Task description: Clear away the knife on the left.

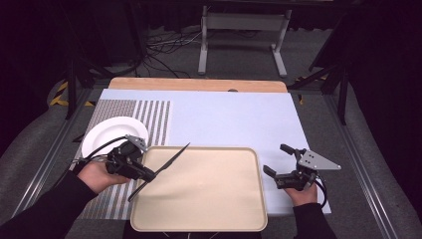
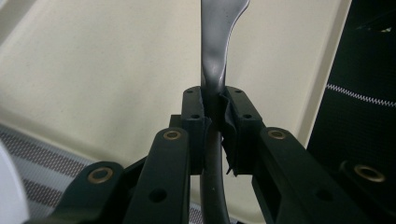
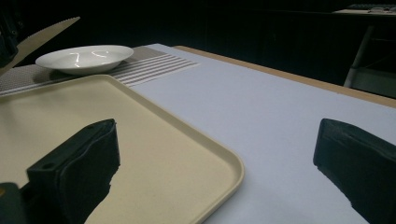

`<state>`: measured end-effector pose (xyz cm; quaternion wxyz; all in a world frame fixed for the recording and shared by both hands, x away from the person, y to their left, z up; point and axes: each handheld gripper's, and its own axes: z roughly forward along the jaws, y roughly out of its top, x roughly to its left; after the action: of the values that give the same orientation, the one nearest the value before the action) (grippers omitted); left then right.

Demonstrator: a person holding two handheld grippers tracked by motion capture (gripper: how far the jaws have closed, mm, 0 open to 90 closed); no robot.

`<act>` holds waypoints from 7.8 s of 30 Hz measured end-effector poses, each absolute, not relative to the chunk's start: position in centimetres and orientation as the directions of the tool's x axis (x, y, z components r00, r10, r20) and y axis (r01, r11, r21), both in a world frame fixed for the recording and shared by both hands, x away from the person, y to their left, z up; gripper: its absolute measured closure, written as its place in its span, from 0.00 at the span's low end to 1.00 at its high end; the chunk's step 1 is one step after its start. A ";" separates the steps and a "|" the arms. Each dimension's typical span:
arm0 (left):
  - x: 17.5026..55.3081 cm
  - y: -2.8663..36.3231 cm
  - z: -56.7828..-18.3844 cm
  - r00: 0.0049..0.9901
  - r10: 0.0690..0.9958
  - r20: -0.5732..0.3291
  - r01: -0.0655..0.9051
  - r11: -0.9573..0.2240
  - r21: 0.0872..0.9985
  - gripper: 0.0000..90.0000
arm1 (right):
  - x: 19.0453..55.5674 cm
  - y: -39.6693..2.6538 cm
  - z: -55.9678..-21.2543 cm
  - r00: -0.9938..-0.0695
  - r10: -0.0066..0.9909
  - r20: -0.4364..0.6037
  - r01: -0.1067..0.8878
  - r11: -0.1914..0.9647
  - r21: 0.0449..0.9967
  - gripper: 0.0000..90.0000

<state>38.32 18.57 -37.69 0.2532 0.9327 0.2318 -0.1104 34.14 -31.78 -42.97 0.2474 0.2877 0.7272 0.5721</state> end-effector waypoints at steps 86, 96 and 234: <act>39.1 13.0 -39.5 0.828 0.509 -0.235 0.555 -0.688 0.468 1.00 | 34.3 -32.1 -43.0 -0.718 0.696 -0.016 0.143 0.170 0.975 0.02; 40.2 8.7 -39.9 0.879 0.438 -0.186 0.469 -0.727 0.502 1.00 | 34.3 -32.3 -43.0 -0.714 0.699 -0.018 0.139 0.167 0.976 0.02; 39.7 22.2 -38.3 0.891 0.439 -0.114 0.320 -0.431 0.844 0.05 | 34.4 -32.1 -43.1 -0.716 0.698 -0.017 0.149 0.177 0.973 0.02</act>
<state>39.70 22.22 -38.28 0.4835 0.8437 0.2251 0.0615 34.45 -32.13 -43.12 0.2398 0.2907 0.7287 0.5718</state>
